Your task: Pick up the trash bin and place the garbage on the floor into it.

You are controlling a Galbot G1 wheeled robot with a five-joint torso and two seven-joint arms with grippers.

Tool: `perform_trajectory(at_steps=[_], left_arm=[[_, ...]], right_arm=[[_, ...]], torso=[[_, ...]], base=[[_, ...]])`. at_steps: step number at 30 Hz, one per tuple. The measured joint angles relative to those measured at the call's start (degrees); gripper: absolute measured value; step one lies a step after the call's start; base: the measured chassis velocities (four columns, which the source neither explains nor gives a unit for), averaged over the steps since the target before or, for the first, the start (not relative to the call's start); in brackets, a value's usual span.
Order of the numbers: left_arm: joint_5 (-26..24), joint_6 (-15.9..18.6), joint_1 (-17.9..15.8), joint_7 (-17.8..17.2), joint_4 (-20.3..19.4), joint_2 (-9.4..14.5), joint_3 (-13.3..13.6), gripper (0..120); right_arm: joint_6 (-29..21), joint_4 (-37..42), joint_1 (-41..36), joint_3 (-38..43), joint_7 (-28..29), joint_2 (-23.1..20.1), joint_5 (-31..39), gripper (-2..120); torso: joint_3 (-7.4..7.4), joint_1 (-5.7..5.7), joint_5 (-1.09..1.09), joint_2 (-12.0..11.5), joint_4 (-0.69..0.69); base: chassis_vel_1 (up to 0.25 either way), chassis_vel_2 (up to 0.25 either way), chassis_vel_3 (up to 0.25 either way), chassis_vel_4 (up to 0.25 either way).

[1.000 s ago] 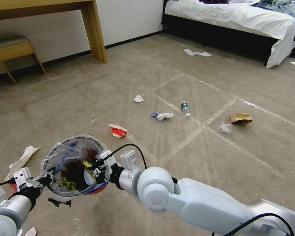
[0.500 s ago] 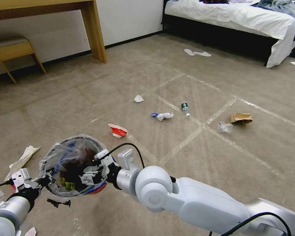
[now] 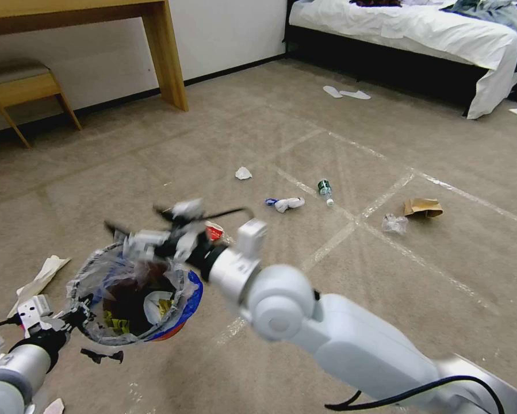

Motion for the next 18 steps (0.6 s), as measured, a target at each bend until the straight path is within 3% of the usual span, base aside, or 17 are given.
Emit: perform_trajectory(at_steps=[2,6,7,8,10,13,16,18], left_arm=[[-0.15,0.00,0.07,-0.01,-0.49,-0.39,-0.16,1],[-0.15,0.00,0.10,-0.02,-0.65,-0.61,-0.28,1],[-0.14,-0.01,0.14,-0.02,-0.79,-0.69,-0.37,1],[-0.14,-0.01,0.14,-0.02,-0.79,-0.69,-0.37,1],[-0.12,-0.03,0.13,-0.04,-1.09,-0.82,-0.50,1],[-0.10,-0.04,0.29,-0.06,-1.29,-0.83,-0.62,1],[-0.01,-0.04,0.32,-0.09,-1.33,-0.80,-0.74,1],[0.07,-0.05,0.36,-0.22,-1.33,-0.86,-0.98,1]], right_arm=[[5.05,1.55,-4.81,9.33,-3.35,-4.05,-3.27,100],[6.77,2.99,-8.79,15.65,-4.17,-5.79,-6.48,100],[8.18,4.26,-12.86,20.69,-4.50,-6.64,-9.41,100],[8.18,4.26,-12.86,20.69,-4.50,-6.64,-9.41,100],[9.78,6.47,-20.15,29.23,-5.05,-7.18,-13.82,100],[11.17,8.41,-25.59,35.82,-5.54,-7.21,-16.55,100],[12.45,9.46,-29.08,39.62,-5.71,-6.97,-18.34,100],[15.42,10.13,-35.12,44.62,-6.23,-6.10,-21.07,100]], torso=[[0.00,0.00,0.00,0.00,0.00],[0.00,0.00,0.01,0.00,0.00],[-0.01,-0.01,0.01,0.00,-0.01],[-0.01,-0.01,0.01,0.00,-0.01],[-0.01,-0.01,0.02,0.00,-0.01],[-0.01,0.00,0.01,0.00,-0.02],[-0.01,-0.01,0.00,0.00,0.03],[-0.01,-0.01,0.00,0.00,0.00]], base=[[0.000,0.000,0.000,0.000],[0.000,0.000,0.000,0.000],[0.000,0.000,0.000,0.000],[0.000,0.000,0.000,0.000],[0.000,0.000,0.000,0.000],[0.000,0.000,0.000,0.000],[0.000,0.000,0.000,0.000],[0.000,0.000,0.000,0.000]])
